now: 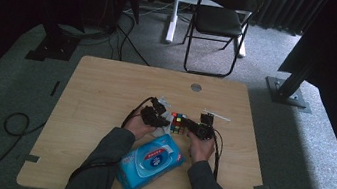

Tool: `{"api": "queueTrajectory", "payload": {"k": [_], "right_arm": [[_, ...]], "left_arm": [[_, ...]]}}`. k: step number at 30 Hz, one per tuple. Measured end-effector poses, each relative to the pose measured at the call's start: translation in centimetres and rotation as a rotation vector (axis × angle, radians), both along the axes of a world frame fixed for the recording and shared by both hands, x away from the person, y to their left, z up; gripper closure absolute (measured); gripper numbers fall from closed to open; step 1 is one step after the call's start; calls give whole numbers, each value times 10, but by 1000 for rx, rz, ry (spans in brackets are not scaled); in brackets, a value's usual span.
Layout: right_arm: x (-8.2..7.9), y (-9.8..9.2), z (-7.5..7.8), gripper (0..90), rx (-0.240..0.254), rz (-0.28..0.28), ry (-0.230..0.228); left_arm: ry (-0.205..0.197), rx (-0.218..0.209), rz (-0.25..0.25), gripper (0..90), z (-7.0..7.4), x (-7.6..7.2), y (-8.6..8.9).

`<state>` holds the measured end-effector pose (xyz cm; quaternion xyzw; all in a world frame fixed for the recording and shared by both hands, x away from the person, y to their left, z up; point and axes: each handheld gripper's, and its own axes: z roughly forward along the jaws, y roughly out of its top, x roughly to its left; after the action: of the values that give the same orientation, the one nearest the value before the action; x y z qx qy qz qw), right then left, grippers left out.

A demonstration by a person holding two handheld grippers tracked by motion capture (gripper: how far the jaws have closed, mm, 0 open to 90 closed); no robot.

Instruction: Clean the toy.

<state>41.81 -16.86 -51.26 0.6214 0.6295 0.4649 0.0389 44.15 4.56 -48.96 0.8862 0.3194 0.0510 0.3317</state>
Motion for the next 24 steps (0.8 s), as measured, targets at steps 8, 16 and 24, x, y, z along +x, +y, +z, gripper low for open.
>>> {"api": "queueTrajectory", "payload": {"k": [8, 16, 24], "right_arm": [[1, 0, 0, 666, 0, 5, 2], [1, -1, 0, 666, 0, 7, 5], [1, -1, 0, 665, 6, 1, 4]], "left_arm": [[24, 61, 6, 865, -14, 4, -6], [43, 143, -3, 865, -26, 9, -14], [66, 124, 5, 866, -28, 12, -13]]}}
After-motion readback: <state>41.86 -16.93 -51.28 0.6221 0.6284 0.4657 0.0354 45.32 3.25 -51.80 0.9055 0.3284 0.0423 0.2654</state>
